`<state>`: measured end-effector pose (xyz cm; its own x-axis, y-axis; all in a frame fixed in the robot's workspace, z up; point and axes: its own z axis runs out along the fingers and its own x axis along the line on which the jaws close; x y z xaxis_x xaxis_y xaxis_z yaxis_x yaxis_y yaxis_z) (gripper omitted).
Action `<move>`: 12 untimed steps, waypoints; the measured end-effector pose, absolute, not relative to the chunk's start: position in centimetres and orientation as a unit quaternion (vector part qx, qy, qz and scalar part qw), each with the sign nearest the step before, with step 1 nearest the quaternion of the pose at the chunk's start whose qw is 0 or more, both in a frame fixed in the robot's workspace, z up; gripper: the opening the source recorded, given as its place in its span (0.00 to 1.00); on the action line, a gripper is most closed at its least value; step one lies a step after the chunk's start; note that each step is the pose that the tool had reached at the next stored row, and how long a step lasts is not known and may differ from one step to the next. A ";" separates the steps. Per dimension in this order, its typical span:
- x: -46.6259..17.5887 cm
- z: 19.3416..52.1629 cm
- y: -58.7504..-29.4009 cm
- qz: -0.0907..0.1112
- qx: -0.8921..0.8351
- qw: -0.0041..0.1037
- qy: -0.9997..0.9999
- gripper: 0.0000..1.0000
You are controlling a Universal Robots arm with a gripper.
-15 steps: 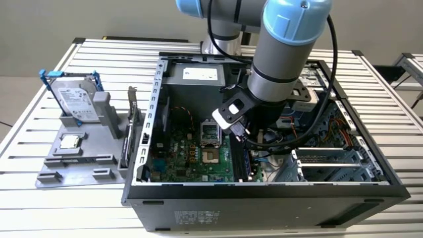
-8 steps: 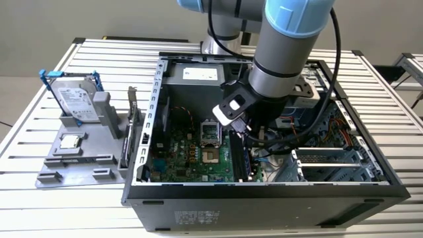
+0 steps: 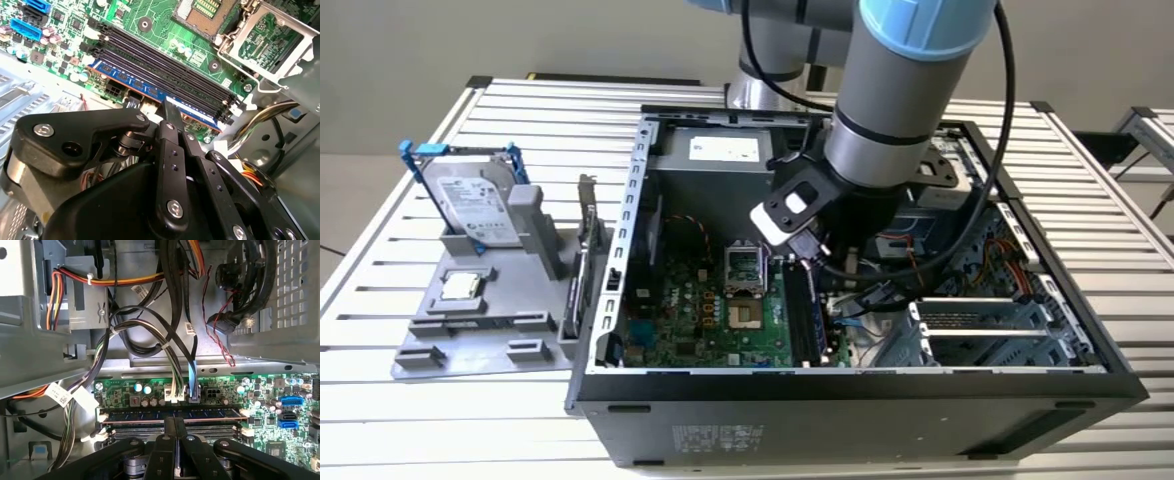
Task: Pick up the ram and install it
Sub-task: 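Press down the ram until it locks into place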
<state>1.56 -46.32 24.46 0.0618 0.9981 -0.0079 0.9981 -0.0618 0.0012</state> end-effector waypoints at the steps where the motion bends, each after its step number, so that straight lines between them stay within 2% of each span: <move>1: 1.5 24.6 -46.3 -0.002 0.729 0.003 0.685 0.00; 12: 1.6 26.4 -46.3 -0.002 0.729 0.003 0.685 0.00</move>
<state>1.56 -46.32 26.38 0.0618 0.9981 -0.0078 0.9981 -0.0618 0.0012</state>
